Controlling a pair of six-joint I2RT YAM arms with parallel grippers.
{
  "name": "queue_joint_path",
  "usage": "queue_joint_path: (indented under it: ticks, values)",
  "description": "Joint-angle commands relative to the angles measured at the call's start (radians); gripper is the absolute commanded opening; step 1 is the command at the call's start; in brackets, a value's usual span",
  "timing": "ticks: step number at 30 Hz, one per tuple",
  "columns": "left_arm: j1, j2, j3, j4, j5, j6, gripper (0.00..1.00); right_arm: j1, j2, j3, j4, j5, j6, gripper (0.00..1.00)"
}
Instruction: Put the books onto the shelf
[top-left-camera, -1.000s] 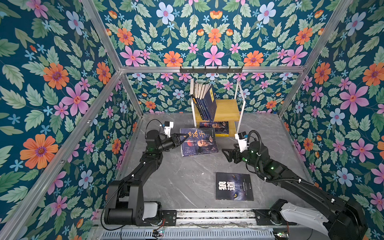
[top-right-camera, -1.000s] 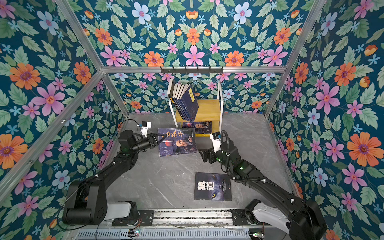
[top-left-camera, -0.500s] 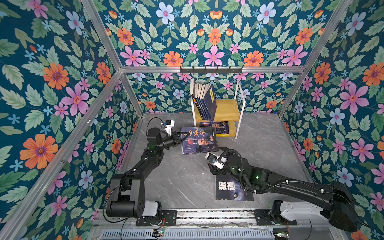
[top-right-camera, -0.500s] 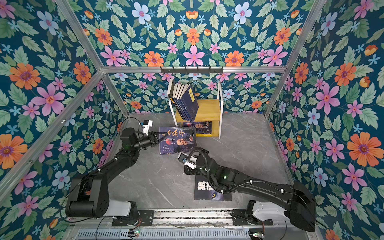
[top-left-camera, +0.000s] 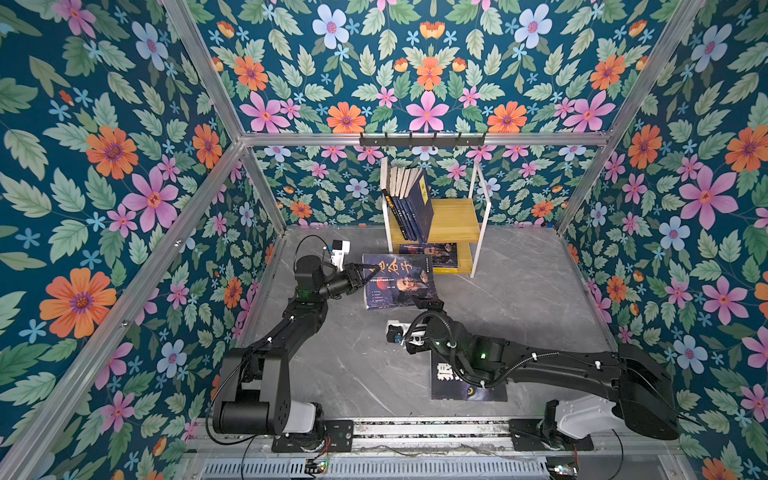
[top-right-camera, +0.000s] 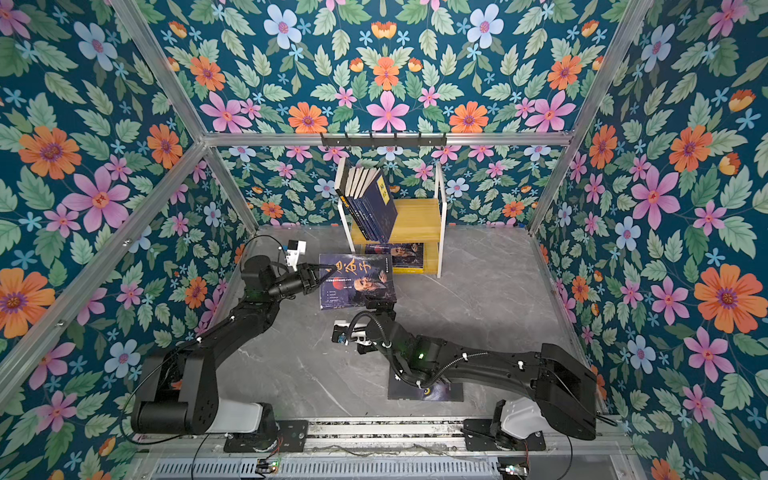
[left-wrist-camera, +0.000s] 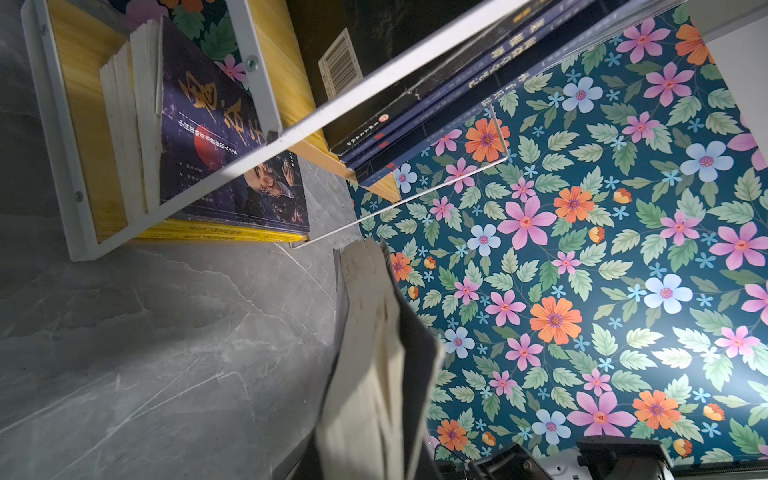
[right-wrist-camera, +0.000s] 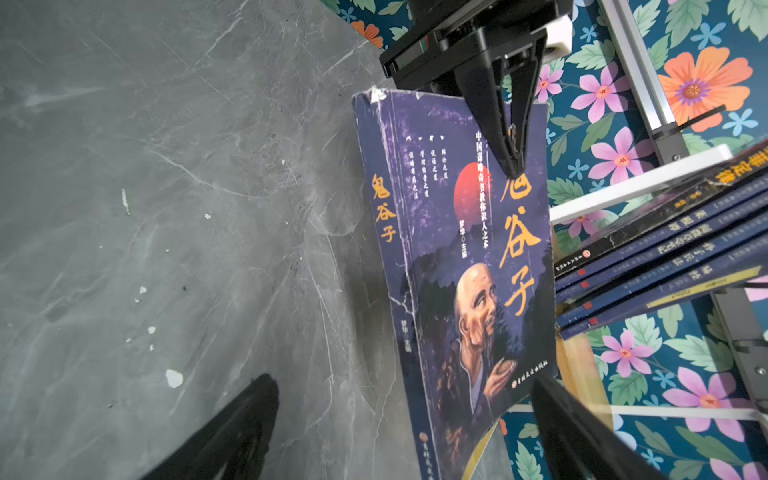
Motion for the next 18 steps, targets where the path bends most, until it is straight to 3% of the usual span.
queue_joint_path:
  ticks: [1, 11, 18]
  values:
    - [0.0, 0.001, 0.009, 0.053, 0.017, -0.007, 0.0, -0.004, 0.053, 0.013, 0.127, 0.067, -0.092, 0.94]
    - [0.0, -0.007, 0.004, 0.047, 0.017, -0.002, 0.0, -0.054, 0.214, 0.037, 0.491, 0.216, -0.235, 0.86]
    - [-0.005, 0.001, 0.01, 0.054, 0.021, -0.008, 0.0, -0.086, 0.316, 0.061, 0.606, 0.221, -0.269, 0.81]
